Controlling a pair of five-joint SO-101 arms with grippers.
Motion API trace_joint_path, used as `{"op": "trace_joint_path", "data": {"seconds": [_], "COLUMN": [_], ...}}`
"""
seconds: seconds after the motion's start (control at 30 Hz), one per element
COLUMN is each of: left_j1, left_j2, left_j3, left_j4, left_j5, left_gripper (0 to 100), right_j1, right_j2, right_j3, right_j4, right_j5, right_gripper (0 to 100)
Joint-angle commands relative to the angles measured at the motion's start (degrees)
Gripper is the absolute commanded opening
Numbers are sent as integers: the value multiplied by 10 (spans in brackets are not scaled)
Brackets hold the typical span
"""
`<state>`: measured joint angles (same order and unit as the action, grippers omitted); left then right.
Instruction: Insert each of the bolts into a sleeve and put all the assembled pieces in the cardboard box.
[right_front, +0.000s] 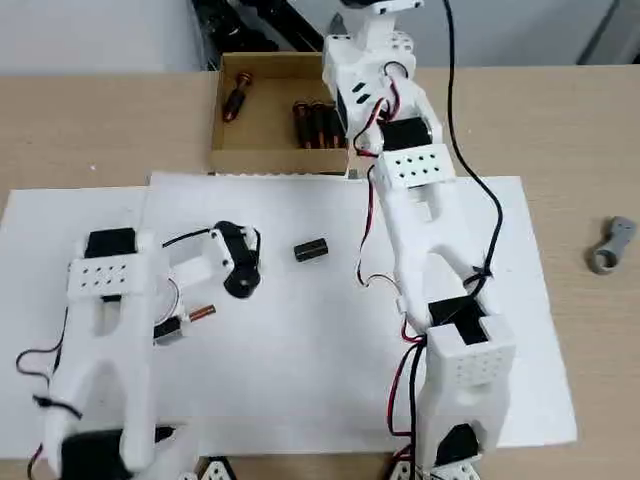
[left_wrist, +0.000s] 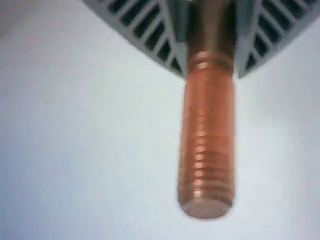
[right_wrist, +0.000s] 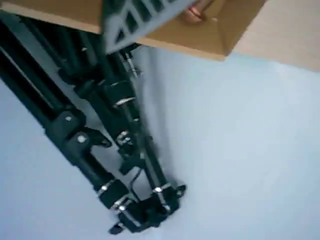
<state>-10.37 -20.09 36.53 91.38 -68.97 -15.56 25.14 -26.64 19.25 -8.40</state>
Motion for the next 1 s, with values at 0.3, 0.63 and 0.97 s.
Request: {"op": "trace_joint_path", "data": {"seconds": [0.3, 0.63, 0.97], "left_j1": [-11, -9, -8], "left_j2": [-84, 82, 312], "left_j3": [-131, -133, -315], "left_j4": [-11, -205, -209], "left_j5": [-158, -187, -171], "left_gripper": [13, 26, 30], "right_j1": [30, 36, 33], "right_j2": [-65, -196, -309], "right_j3": [-30, -30, -30], "right_j4": [155, 426, 650], "right_j5": [-2, -3, -4], "right_gripper": [173, 173, 173]}}
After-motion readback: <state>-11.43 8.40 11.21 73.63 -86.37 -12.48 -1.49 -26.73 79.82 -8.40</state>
